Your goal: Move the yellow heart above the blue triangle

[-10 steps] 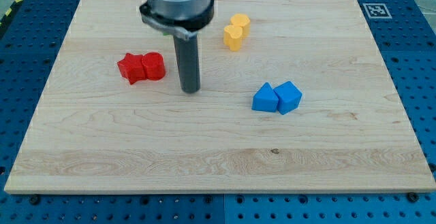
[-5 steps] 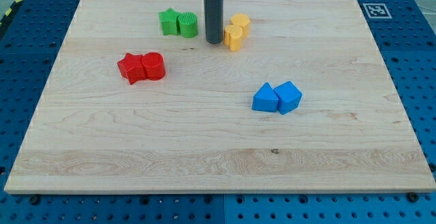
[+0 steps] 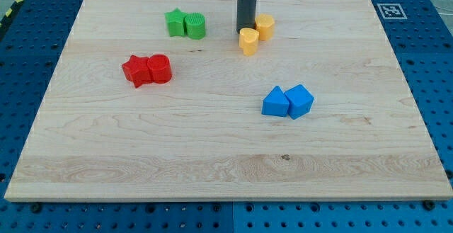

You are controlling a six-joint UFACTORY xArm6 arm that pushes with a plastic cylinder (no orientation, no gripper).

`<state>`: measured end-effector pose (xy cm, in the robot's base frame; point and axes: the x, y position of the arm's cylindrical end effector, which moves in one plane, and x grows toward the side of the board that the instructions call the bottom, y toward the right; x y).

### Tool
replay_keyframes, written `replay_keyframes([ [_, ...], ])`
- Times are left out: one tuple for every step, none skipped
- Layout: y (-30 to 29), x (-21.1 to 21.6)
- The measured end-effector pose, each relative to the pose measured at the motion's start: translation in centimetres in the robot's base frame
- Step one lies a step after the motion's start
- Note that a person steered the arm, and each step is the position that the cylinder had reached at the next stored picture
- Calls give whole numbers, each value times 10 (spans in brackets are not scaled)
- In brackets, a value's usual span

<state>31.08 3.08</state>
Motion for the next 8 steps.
replay_keyframes([
  [25, 0],
  [36, 0],
  [36, 0],
  [36, 22],
  [36, 24],
  [36, 21],
  [36, 13],
  [31, 13],
])
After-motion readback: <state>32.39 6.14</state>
